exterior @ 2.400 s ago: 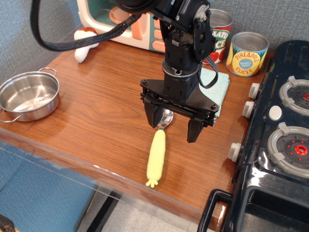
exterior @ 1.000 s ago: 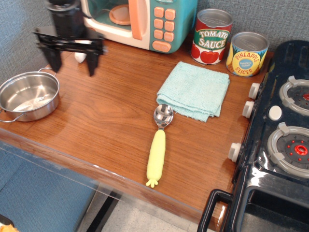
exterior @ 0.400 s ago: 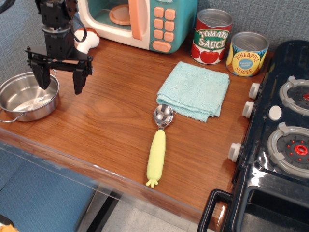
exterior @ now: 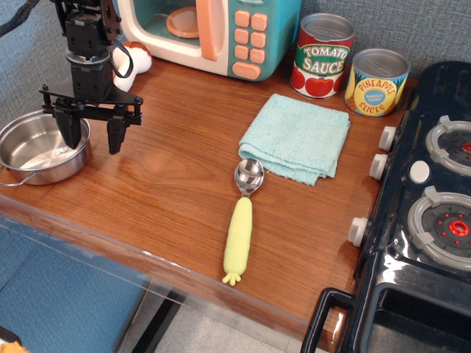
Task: Move the pot onto the towel.
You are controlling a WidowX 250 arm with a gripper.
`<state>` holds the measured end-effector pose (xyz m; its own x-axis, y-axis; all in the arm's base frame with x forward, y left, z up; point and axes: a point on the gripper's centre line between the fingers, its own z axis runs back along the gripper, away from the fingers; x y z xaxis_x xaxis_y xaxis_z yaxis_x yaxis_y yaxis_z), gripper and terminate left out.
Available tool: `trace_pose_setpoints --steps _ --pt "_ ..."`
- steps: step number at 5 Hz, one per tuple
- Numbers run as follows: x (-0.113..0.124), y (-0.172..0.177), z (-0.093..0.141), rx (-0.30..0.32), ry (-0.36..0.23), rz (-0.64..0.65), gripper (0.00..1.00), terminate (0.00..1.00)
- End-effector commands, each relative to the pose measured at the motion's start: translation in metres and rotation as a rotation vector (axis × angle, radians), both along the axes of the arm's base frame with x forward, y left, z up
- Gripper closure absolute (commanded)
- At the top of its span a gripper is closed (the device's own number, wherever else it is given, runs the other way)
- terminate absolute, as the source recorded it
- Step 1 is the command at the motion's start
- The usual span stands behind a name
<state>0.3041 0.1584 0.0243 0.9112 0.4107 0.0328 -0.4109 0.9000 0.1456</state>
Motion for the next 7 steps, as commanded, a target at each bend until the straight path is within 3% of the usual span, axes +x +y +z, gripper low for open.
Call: trace_pose_setpoints --steps 1,2,3,5,6,7 --pt "-0.003 -0.004 0.007 0.012 -0.006 0.022 1.00 0.00" --pt "-0.003 -0.005 0.011 0.017 -0.003 0.024 1.00 0.00" --pt "0.003 -0.022 0.026 0.008 -0.042 -0.027 1.00 0.00" --pt "0.023 -0.106 0.078 0.044 -0.181 -0.213 1.00 0.00" --pt "0.037 -0.153 0.088 0.001 -0.226 -0.326 1.00 0.00" --pt "0.059 -0.195 0.088 -0.011 -0.227 -0.408 1.00 0.00"
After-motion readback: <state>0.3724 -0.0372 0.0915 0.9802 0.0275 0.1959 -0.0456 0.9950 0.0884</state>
